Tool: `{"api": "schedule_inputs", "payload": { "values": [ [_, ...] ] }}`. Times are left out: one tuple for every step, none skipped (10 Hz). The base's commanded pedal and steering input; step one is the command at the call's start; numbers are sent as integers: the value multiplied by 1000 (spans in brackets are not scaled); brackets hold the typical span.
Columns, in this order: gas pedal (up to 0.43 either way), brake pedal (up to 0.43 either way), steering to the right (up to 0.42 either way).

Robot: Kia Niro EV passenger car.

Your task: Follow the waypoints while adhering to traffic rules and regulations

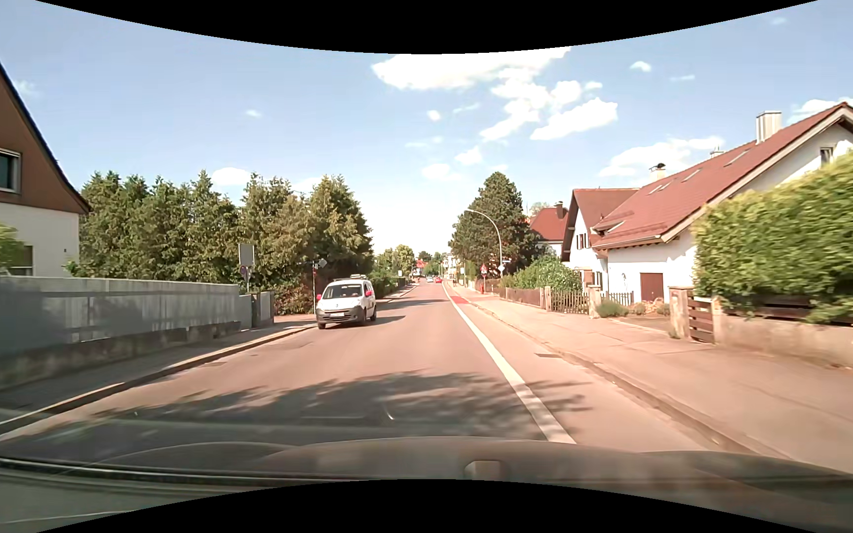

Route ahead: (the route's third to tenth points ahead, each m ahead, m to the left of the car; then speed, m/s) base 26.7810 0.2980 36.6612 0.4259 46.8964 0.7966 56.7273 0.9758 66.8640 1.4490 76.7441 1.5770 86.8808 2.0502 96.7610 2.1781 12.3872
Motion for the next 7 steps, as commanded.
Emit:
{"api": "schedule_inputs", "payload": {
  "values": [
    [20,6,-9],
    [20,6,-9],
    [20,6,-9],
    [20,6,-9],
    [20,6,-9],
    [20,6,-13],
    [20,6,-14]
  ]
}}
